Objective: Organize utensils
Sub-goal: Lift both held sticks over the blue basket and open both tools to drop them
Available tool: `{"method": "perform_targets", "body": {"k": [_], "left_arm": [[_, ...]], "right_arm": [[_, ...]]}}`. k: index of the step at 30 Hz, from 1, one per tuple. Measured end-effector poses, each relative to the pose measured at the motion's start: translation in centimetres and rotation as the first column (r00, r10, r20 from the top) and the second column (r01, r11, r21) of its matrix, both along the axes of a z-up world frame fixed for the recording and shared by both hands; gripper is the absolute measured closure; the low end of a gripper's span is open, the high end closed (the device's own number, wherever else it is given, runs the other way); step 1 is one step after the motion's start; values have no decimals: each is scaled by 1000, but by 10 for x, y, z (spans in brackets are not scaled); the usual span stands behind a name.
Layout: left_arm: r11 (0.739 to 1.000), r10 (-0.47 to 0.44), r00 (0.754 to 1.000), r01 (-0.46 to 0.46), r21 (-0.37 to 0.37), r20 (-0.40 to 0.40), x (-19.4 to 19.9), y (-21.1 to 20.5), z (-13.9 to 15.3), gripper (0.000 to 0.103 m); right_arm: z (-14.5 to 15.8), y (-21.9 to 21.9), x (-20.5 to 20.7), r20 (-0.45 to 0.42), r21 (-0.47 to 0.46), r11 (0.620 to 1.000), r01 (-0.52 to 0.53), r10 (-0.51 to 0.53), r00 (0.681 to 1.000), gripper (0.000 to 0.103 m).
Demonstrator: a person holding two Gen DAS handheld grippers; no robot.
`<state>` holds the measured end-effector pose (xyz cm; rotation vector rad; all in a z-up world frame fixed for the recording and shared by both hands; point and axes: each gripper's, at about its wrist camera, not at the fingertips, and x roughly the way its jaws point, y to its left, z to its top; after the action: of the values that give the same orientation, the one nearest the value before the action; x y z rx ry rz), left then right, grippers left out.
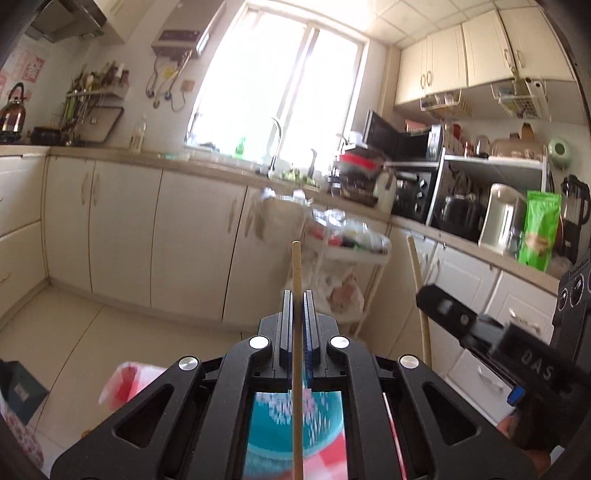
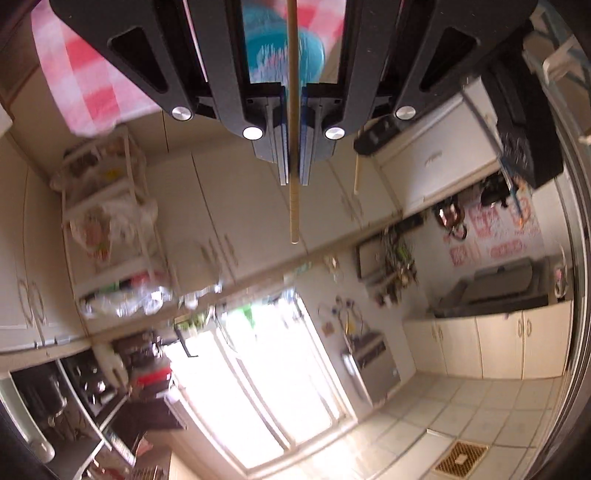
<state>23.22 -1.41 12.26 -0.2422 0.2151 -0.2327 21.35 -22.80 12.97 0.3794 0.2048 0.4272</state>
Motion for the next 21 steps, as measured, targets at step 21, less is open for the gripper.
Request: {"method": "perform_targets", "body": {"k": [21], "left_arm": [[993,116,989,-112,47,-91,64,2,-72,98]], "right_arm": [[-81,20,58,-70,-88,992,94,-101,992,97]]}}
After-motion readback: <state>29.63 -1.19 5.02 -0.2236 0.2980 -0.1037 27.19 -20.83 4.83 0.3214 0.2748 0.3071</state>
